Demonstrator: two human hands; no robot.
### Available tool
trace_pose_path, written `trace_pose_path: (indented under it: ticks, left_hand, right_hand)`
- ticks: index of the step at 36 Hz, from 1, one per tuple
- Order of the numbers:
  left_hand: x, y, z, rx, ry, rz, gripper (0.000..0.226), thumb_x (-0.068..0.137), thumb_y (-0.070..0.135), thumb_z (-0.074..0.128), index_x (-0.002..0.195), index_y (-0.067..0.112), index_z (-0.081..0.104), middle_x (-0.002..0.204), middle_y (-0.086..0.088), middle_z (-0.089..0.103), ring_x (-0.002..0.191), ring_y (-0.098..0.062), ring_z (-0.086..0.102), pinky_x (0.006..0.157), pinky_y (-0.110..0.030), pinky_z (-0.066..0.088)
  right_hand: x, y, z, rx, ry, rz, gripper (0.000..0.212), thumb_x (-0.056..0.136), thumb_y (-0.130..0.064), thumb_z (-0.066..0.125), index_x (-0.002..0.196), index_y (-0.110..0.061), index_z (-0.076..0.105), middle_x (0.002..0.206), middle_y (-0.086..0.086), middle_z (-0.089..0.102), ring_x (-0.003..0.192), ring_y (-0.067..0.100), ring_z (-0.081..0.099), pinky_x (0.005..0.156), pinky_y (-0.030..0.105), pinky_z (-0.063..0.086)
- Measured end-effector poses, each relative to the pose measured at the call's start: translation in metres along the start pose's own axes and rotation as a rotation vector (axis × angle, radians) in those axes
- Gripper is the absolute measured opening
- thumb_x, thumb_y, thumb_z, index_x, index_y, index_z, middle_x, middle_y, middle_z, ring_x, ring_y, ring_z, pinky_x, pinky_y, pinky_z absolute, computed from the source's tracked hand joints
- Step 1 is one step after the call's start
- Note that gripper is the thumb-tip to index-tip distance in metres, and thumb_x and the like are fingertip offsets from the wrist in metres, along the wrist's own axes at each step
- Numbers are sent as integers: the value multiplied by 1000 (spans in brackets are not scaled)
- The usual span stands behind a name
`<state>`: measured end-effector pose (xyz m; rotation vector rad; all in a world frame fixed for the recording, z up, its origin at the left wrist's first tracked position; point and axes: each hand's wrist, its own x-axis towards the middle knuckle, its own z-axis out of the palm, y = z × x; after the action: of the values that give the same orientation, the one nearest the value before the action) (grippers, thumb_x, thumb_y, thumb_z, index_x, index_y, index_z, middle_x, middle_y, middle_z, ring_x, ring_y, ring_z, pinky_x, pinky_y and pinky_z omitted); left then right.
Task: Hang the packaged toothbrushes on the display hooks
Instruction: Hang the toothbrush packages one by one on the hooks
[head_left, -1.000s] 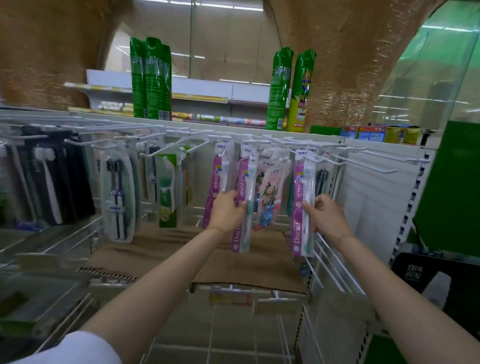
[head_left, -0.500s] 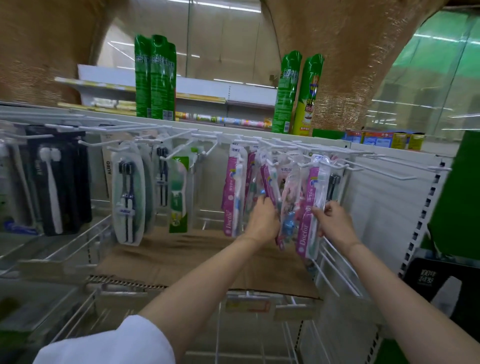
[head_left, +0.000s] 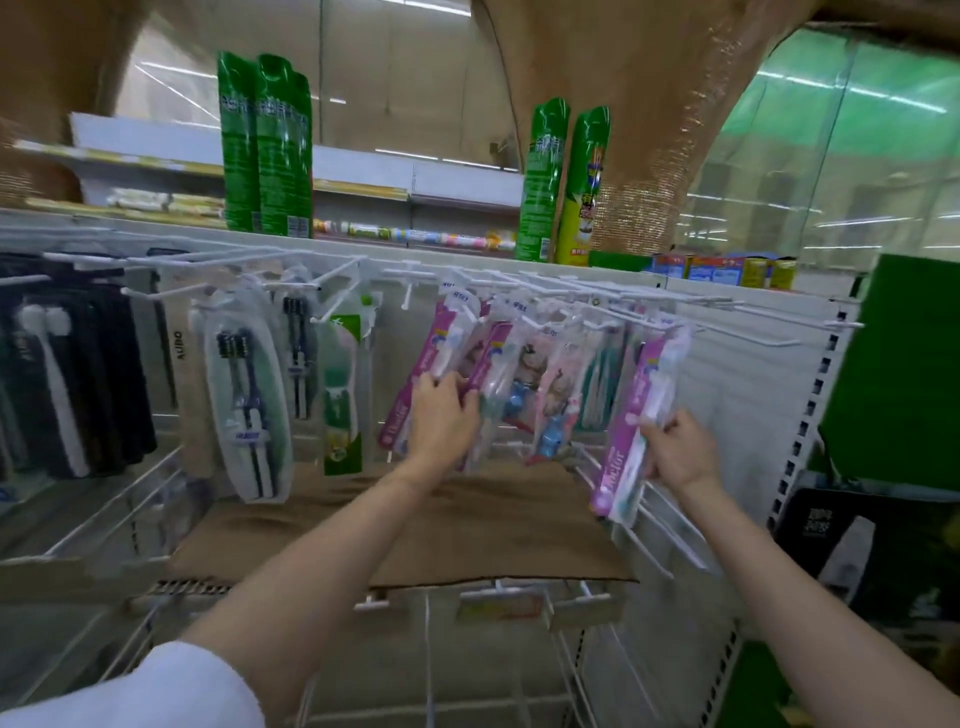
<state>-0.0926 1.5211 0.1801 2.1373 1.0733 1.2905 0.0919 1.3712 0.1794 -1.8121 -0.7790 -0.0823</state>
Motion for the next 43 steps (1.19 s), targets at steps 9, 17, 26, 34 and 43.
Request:
trace_pose_path:
  ticks: [9,17,26,34,43]
  left_hand:
    - [-7,-3,-2,-42,-53,40,15,88,22,60,78,15,52,81,-4,55,78,-22,53,68,-27,36]
    - [-23,8,8,-76,-80,47,18,91,25,57,78,16,49,76,3,54,72,-16,50,66,-25,35]
    - [-27,5,5,-72,-88,48,17,93,26,53,80,15,50,68,8,50,65,-10,49,51,-15,32]
    - [-31,-7,9,-88,-117,17,11,89,26,60,81,20,56,79,5,60,78,-14,59,70,-28,46]
    - [-38,-16,12,-187,-206,-16,23,92,7,49,104,8,68,101,-4,68,93,-17,63,82,-26,50]
  right_hand:
    - [-48,20,-8,126,-428,-107,14,88,-8,62,85,-20,55,83,8,66,67,13,63,62,20,52]
    - [-69,29,12,-74,-87,-288,20,92,-23,57,81,-18,42,65,-1,55,58,18,56,54,35,43]
    - [-74,10,21,-43,-181,-381,18,90,-40,55,83,-31,41,71,-4,65,64,12,67,55,29,53]
    - [-48,-28,40,35,-327,-301,19,94,-37,52,89,-18,49,90,10,68,82,27,68,77,54,52]
    - [-36,-42,56,-203,-300,-260,24,97,-34,46,84,-14,47,90,8,65,83,26,62,77,40,49]
